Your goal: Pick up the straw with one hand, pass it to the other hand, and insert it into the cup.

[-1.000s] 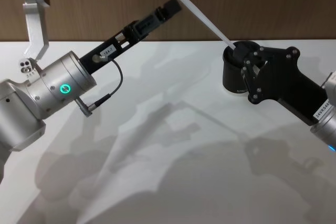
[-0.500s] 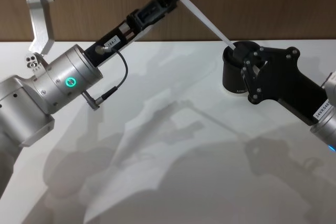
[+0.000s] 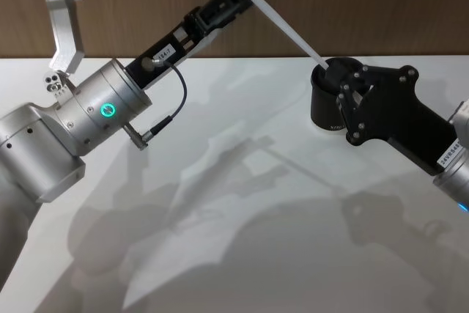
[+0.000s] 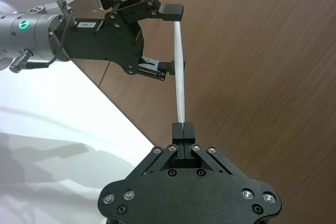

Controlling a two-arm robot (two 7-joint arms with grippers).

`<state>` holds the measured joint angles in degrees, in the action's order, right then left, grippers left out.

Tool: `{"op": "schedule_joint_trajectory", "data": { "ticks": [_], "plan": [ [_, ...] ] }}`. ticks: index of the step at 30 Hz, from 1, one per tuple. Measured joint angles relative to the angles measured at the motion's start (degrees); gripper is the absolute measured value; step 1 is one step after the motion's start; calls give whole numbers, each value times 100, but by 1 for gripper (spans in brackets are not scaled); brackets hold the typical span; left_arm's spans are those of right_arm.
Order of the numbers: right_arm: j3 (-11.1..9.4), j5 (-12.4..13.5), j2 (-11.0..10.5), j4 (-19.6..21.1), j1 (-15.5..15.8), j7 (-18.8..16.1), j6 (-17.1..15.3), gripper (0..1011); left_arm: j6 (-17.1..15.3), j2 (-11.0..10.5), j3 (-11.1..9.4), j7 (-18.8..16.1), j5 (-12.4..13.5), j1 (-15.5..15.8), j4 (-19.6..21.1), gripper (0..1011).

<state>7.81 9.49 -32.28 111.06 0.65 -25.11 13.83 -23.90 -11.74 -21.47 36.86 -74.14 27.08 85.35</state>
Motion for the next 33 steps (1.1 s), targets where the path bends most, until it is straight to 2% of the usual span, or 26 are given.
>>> {"op": "schedule_joint_trajectory", "data": {
  "ticks": [24, 31, 32, 33],
  "plan": [
    [0, 0, 0, 0, 0, 0, 0, 2, 221, 54, -93, -175, -36, 17, 88, 1000],
    [0, 0, 0, 0, 0, 0, 0, 1, 256, 58, -107, -195, -33, 20, 102, 860],
    [0, 0, 0, 0, 0, -1, 0, 2, 260, 58, -110, -198, -32, 21, 103, 795],
    [0, 0, 0, 0, 0, 0, 0, 1, 262, 59, -111, -199, -32, 21, 105, 782]
  ]
}}
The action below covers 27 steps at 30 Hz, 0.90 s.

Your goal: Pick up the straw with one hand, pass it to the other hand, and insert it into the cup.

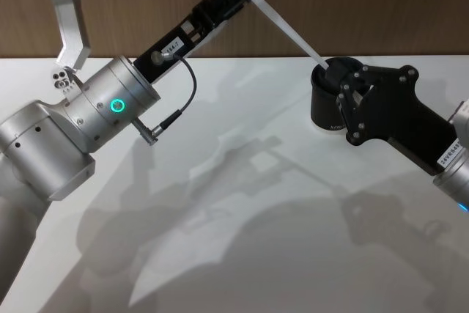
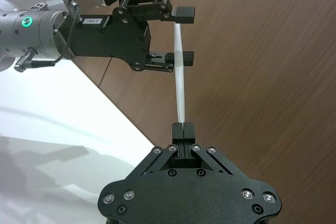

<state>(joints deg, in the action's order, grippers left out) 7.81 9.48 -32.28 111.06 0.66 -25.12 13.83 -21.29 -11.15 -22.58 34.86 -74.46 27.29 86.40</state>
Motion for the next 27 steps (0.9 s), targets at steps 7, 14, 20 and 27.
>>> {"op": "schedule_joint_trajectory", "data": {
  "ticks": [7, 14, 20, 27],
  "plan": [
    [0, 0, 0, 0, 0, 0, 0, 2, 18, 3, -6, -10, 3, 1, 6, 560],
    [0, 0, 0, 0, 0, 0, 0, 2, 27, 6, -10, -15, 6, 1, 12, 332],
    [0, 0, 0, 0, 0, 0, 0, 2, 31, 6, -14, -20, 10, 1, 14, 148],
    [0, 0, 0, 0, 0, 0, 0, 2, 34, 7, -14, -22, 12, 1, 14, 18]
  ]
}}
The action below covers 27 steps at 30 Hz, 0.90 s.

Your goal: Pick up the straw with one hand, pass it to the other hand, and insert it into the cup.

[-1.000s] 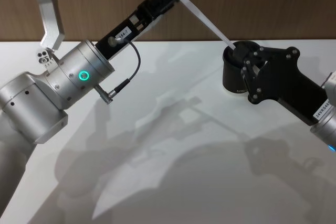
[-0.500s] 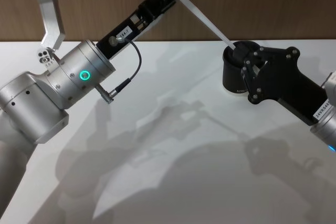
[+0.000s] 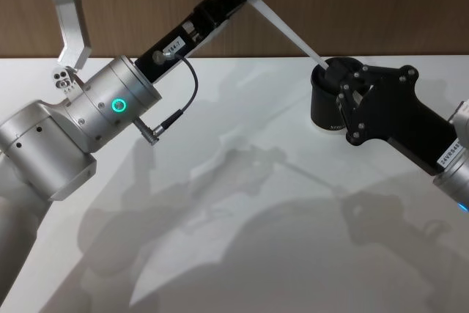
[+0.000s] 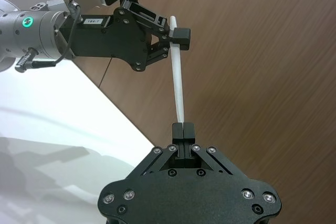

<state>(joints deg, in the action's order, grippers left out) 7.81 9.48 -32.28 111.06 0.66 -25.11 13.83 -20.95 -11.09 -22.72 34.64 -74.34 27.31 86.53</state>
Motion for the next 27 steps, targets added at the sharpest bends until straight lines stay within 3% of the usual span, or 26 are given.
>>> {"op": "schedule_joint_trajectory", "data": {
  "ticks": [14, 18, 27],
  "plan": [
    [0, 0, 0, 0, 0, 0, -1, 9, 3, 0, 2, 1, 1, 0, 0, 12],
    [0, 0, 0, -1, 0, 0, -1, 86, 4, 0, 3, 1, -2, 0, 0, 12],
    [0, 0, 0, -1, 0, 1, -1, 369, 4, -1, 1, 1, -2, 0, 0, 12]
  ]
}}
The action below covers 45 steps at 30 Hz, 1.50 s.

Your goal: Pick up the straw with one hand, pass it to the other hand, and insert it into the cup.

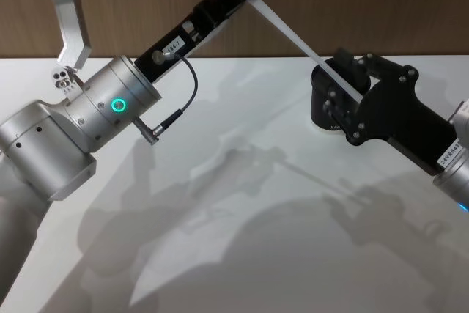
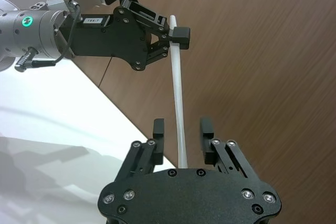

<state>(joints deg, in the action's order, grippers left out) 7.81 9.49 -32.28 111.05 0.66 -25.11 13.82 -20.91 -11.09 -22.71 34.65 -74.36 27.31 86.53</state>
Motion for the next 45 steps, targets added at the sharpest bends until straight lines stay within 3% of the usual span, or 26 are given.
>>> {"op": "schedule_joint_trajectory", "data": {
  "ticks": [10, 22, 33, 45],
  "plan": [
    [0, 0, 0, 1, 0, 0, 0, 690, 72, -14, -13, -69, 49, 9, 24, 12],
    [0, 0, 0, 1, 0, 0, 0, 1001, 367, -88, -112, -412, 448, 120, 151, 12],
    [0, 0, 0, 1, 0, 0, 0, 1001, 437, -255, -358, -592, 914, 413, 289, 12],
    [0, 0, 0, 1, 0, 0, 0, 1001, 458, -561, -740, -722, 1625, 899, 486, 12]
  ]
}}
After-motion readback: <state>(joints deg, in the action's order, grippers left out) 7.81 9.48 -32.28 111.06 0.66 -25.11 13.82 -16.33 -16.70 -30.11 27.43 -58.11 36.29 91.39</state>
